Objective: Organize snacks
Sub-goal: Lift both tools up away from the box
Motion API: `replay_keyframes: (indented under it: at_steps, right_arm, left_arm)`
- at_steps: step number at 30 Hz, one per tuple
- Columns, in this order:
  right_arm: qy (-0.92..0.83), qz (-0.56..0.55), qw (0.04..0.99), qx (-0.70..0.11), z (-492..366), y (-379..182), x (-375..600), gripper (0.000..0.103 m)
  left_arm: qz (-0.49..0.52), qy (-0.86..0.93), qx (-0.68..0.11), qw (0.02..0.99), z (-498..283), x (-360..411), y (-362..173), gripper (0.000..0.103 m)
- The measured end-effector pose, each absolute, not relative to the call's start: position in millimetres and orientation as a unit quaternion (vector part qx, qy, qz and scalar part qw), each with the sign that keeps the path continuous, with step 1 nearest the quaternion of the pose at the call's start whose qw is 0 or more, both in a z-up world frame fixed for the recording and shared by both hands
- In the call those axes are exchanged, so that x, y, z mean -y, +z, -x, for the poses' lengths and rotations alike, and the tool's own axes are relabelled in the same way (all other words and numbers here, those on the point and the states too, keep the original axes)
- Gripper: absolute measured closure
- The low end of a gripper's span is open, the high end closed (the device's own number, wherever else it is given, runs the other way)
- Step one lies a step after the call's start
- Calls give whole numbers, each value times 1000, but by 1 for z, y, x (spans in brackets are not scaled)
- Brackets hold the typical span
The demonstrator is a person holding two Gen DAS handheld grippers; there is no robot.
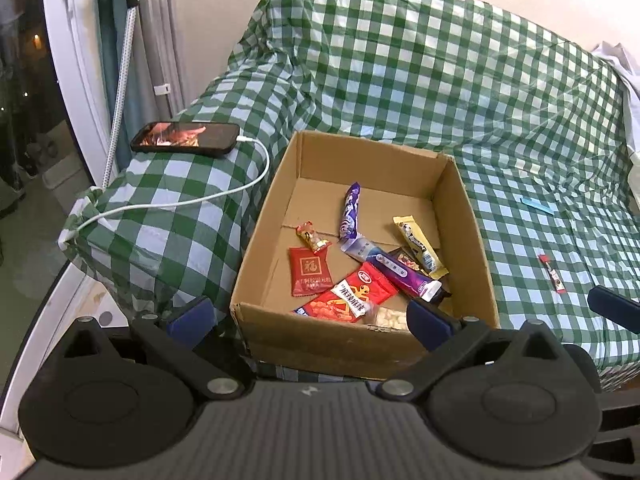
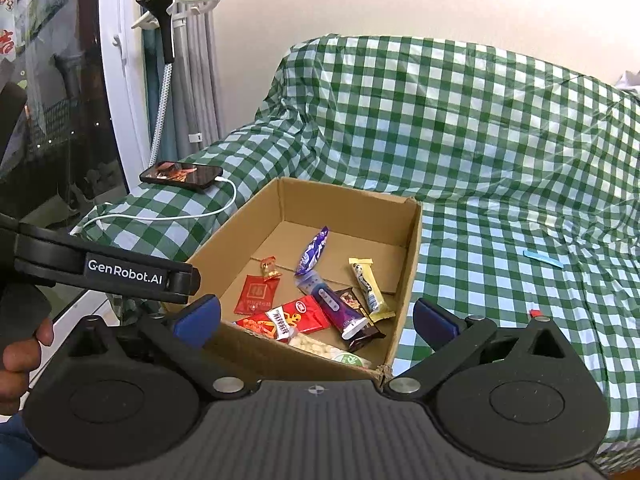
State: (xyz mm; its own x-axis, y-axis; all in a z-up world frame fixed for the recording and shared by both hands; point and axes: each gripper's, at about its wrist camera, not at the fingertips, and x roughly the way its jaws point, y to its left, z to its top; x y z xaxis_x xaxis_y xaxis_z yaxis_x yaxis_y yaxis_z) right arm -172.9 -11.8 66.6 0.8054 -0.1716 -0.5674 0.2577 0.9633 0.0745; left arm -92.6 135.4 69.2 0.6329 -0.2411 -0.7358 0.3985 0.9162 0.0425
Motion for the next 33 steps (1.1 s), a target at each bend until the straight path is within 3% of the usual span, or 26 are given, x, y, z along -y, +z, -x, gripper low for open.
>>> replay_keyframes:
  at_steps: [33]
  right_arm:
    - [-114, -89, 946, -291, 174, 65, 15, 1]
  left_arm:
    - [-129, -176, -395, 893, 86, -126, 64, 0]
